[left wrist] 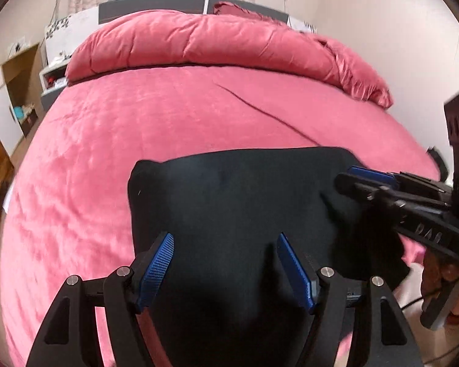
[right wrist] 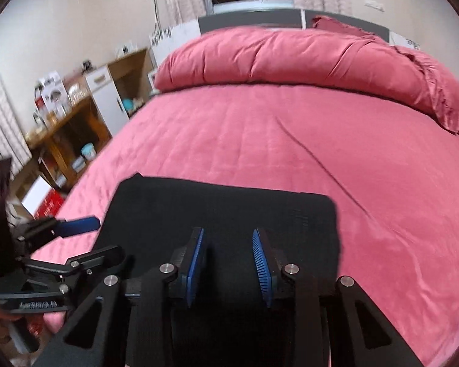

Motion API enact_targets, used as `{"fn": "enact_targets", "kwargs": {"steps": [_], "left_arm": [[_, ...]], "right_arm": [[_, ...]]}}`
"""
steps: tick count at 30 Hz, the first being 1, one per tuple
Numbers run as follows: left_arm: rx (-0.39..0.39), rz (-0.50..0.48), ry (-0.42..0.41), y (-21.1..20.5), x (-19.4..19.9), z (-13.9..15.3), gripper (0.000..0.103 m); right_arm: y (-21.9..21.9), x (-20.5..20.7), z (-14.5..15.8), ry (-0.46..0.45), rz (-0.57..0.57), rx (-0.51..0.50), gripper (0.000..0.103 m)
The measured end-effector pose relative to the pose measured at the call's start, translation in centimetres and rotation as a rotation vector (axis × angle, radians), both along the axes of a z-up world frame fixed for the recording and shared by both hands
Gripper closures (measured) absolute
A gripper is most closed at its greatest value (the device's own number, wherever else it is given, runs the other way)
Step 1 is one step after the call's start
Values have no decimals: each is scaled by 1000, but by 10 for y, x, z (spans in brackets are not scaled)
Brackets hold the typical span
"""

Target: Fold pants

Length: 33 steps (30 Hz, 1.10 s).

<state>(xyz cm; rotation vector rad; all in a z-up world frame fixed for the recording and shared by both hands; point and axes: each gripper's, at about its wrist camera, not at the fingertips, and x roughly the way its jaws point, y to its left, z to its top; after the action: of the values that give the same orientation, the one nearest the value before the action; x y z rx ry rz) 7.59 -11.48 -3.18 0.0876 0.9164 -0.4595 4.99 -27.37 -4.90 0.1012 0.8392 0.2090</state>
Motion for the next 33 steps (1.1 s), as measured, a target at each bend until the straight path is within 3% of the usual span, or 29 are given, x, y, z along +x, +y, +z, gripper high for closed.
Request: {"fn": "enact_targets", "kwargs": {"steps": [3,7,10,15,21,33], "left_arm": [[90,-3,-13,-15,13,-11,32],[144,-29,-2,-30,24,-31,29],[155,-46,7,-38,31,-39,19],[119,-42,36,-36,37,-43,15],[137,-35,-11,-35,24,-40,15],[121,15,-18,-20,-2,-28,15]], "right_arm": [[1,18,-16,35,-13,-62,70],[-12,29,-35,71,-85,-142,75],[-27,29,-46,62,-126,-114,85],[-27,29,-56,-2,-143,-119,86],[-27,21,-48,-18,-135,-99,85],[-17,-19,-33,11,-100,-68,70]]}}
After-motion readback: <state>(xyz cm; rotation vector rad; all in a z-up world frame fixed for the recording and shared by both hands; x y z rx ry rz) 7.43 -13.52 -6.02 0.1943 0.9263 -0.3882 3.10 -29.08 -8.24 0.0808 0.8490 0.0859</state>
